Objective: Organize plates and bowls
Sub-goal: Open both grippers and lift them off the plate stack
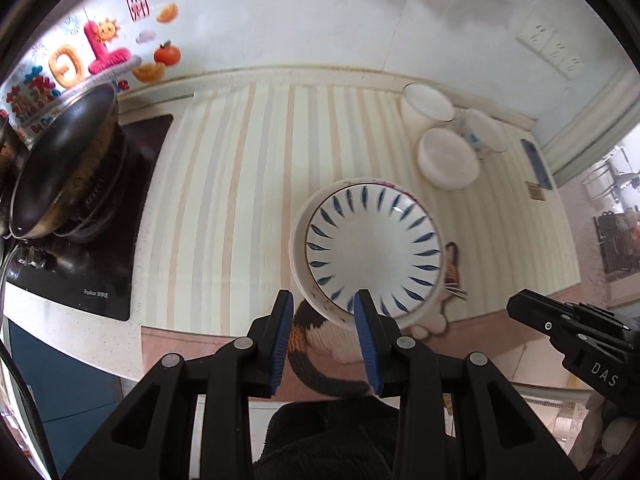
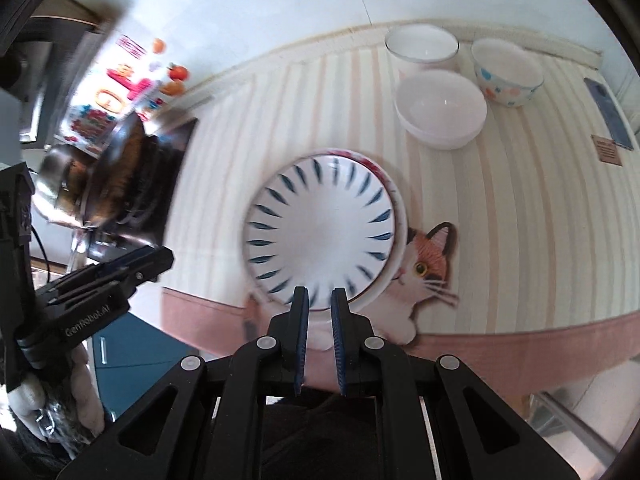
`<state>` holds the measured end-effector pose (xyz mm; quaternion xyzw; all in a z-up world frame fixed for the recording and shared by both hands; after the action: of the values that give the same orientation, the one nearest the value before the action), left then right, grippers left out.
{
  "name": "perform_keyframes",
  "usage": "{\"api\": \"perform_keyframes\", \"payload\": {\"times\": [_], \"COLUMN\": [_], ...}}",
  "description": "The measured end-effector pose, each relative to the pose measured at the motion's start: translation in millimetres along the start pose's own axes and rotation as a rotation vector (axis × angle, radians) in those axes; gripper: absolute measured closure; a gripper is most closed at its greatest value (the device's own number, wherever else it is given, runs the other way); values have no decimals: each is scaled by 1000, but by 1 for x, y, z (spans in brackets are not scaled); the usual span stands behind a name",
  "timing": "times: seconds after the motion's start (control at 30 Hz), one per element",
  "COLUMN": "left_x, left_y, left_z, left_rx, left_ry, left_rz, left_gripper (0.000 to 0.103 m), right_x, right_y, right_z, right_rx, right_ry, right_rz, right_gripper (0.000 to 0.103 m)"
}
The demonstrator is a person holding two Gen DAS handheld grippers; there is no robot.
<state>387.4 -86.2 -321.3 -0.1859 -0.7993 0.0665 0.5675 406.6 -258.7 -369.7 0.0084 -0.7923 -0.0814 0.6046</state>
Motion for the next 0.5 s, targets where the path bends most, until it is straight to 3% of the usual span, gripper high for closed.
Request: {"api": "perform_keyframes", "payload": {"times": [0.17,0.5], "left_x": [33,55], "left_y": [-12,-37], "left_z": [9,28], "left_rx": [-45,-80], "left_ry": [-41,-63], "left_rz": [5,53], "left_gripper": [74,74], "right_x": [48,107], "right_y": [11,21], "right_z": [16,47], "right_rx": [-15,-14], "right_ry": [-60,-125], "right_rz": [15,31], "right_gripper": [77,77]}}
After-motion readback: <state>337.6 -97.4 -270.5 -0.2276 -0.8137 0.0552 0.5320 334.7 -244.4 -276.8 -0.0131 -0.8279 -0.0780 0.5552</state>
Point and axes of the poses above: each gripper's, at about its wrist camera, not at the fingertips, and x roughly against the way its jaws point, y to its left, z to its underside, the point moved 10 cm from there along -x, roughly the way its jaws point, and after that the axes turned 13 degrees about z, right-handed, at the moved point
